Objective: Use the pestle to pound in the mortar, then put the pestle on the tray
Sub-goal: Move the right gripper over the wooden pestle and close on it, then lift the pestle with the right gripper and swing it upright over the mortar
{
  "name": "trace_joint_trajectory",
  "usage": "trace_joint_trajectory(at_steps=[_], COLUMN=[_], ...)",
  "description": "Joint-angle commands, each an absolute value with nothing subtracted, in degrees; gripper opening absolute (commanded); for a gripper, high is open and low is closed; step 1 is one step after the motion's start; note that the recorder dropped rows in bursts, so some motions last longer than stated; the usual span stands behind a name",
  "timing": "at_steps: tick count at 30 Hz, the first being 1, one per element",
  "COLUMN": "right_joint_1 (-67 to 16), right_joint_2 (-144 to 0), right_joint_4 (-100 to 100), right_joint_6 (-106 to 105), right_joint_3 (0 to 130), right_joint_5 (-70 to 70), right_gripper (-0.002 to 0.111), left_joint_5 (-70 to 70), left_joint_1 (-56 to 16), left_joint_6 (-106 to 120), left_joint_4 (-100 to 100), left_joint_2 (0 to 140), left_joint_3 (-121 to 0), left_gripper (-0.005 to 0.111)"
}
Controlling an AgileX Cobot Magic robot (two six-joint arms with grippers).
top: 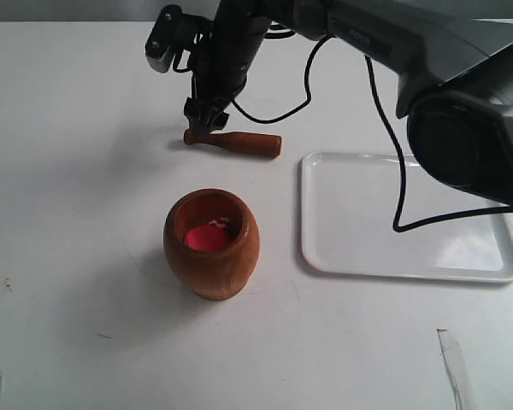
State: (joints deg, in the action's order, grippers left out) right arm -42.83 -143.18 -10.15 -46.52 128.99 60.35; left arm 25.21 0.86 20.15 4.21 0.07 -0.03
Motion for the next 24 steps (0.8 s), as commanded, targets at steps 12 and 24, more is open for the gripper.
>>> trace_joint_trajectory(at_steps=[12,24], right_joint_1=[-42.89,-42.89], right_joint_2=[-146.62,-148.15], right_joint_4=[-7.18,-6.58], right_joint_6=[-47.76,-50.89], right_joint_3=[129.37,129.37], right_joint_5=[59.08,59.25], right_gripper=[0.064,0.025], left_joint_5=[25.03,25.03], left_joint_1=[0.42,0.42], left_joint_6=[19.68,19.68], left_joint_4=[3.79,3.79], left_joint_2=[0.0,0.0], left_joint_3=[0.0,0.0], left_gripper=[0.0,0.0])
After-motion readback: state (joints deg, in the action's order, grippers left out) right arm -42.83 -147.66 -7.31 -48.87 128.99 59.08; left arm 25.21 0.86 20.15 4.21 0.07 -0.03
